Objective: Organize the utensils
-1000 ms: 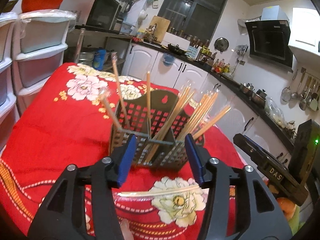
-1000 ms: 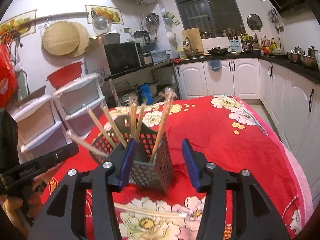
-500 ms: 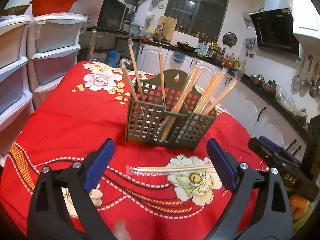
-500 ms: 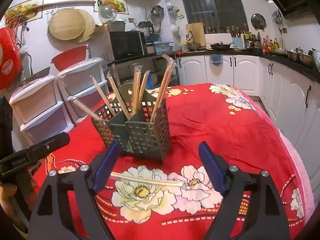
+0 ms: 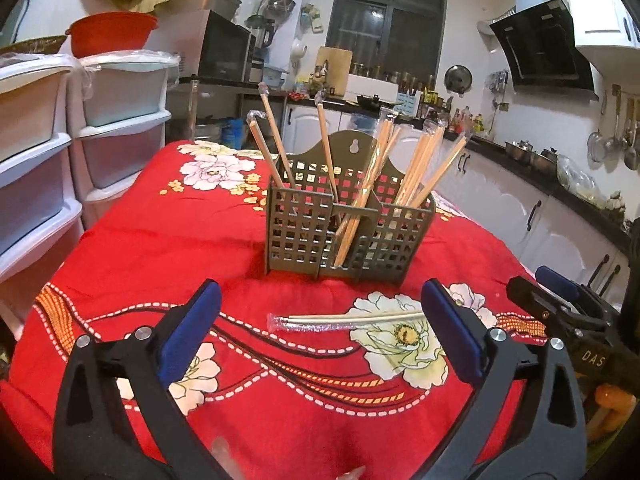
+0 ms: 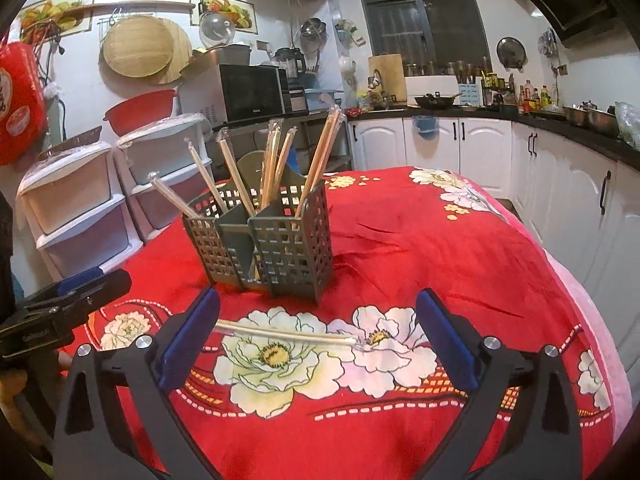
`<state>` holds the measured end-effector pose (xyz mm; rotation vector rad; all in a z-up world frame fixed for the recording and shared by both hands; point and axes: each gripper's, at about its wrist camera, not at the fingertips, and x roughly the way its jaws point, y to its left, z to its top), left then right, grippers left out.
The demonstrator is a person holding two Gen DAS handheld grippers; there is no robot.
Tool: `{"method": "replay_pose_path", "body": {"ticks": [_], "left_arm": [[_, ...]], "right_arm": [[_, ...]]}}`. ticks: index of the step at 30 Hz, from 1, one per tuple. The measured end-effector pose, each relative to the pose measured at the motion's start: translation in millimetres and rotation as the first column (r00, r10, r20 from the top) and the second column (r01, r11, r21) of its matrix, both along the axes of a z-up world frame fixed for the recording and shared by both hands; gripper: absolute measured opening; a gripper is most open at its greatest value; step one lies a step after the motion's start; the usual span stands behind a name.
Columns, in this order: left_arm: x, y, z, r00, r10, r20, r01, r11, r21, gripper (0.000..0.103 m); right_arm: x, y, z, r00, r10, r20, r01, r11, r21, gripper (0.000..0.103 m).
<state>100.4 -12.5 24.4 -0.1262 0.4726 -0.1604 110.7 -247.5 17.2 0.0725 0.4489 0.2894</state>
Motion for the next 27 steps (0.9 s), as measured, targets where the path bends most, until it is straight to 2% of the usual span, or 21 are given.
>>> {"method": "replay_pose_path", "body": {"ticks": [11,27], "left_arm": [[0,3,-20,0.999,0.027,0.020,-0.027,1.000,-0.012,0.091],[5,8,-31,0.999,0.048,-0.004,-0.048,0.998,-0.032,0.091]], "right_arm": [[-11,4,-17,0.996,-0.040,0.079,0.042,0.999,-0.030,0.096],[-3,8,-39,0.999,-0.034,0.018,0.035,0.999,-0.037,0.096]]}}
